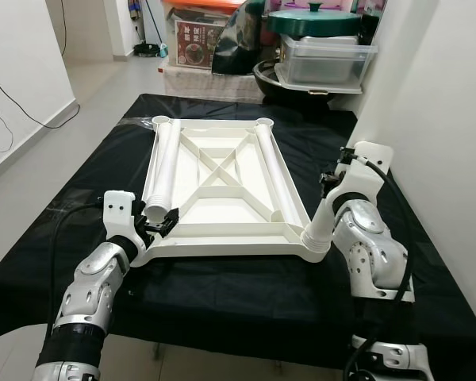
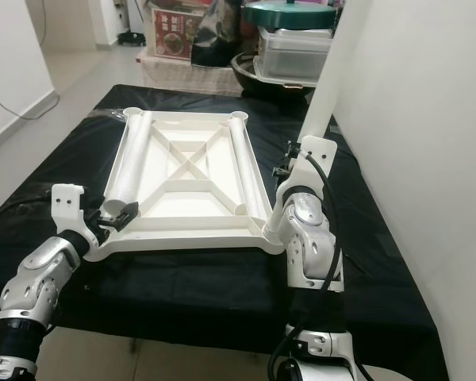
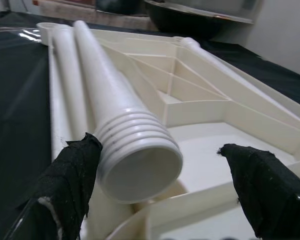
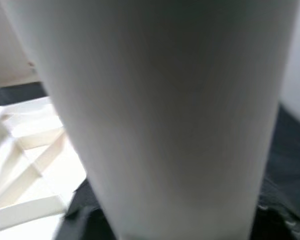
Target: Building children table
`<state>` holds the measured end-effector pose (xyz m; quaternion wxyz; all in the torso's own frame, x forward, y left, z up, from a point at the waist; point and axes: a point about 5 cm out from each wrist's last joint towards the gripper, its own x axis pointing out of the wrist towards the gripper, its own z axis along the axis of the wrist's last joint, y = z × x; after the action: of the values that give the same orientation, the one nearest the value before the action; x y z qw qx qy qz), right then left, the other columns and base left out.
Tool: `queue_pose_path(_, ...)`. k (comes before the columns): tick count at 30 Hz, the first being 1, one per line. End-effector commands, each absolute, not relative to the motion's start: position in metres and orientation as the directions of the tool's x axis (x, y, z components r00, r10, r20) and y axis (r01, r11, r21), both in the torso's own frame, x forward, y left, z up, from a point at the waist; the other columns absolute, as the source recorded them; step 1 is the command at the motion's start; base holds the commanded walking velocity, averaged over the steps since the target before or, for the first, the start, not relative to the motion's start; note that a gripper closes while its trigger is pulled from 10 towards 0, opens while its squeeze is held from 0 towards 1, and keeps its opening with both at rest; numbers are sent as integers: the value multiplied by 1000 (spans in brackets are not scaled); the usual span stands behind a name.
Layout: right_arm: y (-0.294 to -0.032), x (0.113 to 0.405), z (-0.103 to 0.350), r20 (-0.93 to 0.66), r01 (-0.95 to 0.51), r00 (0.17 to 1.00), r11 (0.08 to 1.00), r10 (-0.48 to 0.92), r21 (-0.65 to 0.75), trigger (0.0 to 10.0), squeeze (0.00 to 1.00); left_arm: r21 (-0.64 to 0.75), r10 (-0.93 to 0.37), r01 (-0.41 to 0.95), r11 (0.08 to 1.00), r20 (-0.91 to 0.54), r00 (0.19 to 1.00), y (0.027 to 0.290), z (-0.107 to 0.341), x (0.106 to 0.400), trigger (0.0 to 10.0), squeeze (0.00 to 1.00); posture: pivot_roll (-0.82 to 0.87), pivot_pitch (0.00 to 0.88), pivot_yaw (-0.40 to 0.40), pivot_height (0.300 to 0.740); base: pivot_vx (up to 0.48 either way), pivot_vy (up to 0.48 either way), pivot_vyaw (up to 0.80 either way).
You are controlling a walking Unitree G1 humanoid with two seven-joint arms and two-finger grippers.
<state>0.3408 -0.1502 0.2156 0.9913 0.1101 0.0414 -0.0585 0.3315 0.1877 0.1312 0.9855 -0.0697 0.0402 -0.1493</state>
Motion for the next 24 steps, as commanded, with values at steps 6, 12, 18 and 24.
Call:
queue_pose_path(6, -153, 333, 231, -41, -73, 996, 972, 85, 222, 10000, 769, -153, -303, 290, 945, -71, 950, 185, 126, 327, 10000, 0, 30, 0, -79, 740, 0, 0, 0)
queue_pose_path(12, -170, 331, 237, 79, -370, 928, 924, 363, 94, 10000, 0, -153, -311, 299, 942, -62, 948, 181, 129, 331, 10000, 0, 30, 0, -77, 740, 0, 0, 0)
queue_pose_path(18, -179, 328, 227, 34, -559, 826, 825, 563, -86, 10000, 0, -151, -315, 303, 941, -59, 947, 180, 130, 331, 10000, 0, 41, 0, -80, 740, 0, 0, 0)
queue_pose_path(24, -181, 331, 212, -77, -687, 723, 705, 686, -174, 3647, 0, -146, -311, 300, 943, -56, 949, 183, 132, 330, 10000, 0, 54, 0, -86, 740, 0, 0, 0)
